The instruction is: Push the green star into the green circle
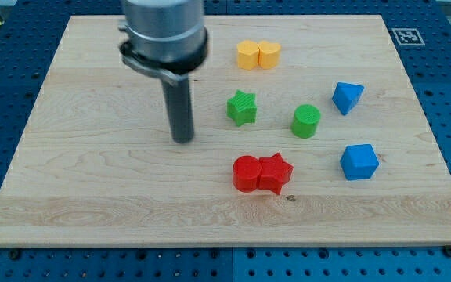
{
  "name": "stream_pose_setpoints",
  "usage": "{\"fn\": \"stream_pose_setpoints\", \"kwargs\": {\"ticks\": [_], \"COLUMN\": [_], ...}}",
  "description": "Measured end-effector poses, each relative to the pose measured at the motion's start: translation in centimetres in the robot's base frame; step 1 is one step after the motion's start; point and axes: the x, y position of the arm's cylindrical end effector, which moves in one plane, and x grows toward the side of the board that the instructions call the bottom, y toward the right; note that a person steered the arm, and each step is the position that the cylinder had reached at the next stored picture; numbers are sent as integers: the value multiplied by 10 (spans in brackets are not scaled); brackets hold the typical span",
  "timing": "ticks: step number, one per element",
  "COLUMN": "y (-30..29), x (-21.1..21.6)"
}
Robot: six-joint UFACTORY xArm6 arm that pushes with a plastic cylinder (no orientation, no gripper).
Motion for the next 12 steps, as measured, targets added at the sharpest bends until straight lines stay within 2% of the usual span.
{"fn": "stream_pose_setpoints", "kwargs": {"ticks": [1, 4, 5, 6, 7, 9, 10, 12], "y": [5, 129, 114, 89, 102, 144, 162, 155], "x": [-45, -50, -50, -46, -39, 10, 14, 25]}}
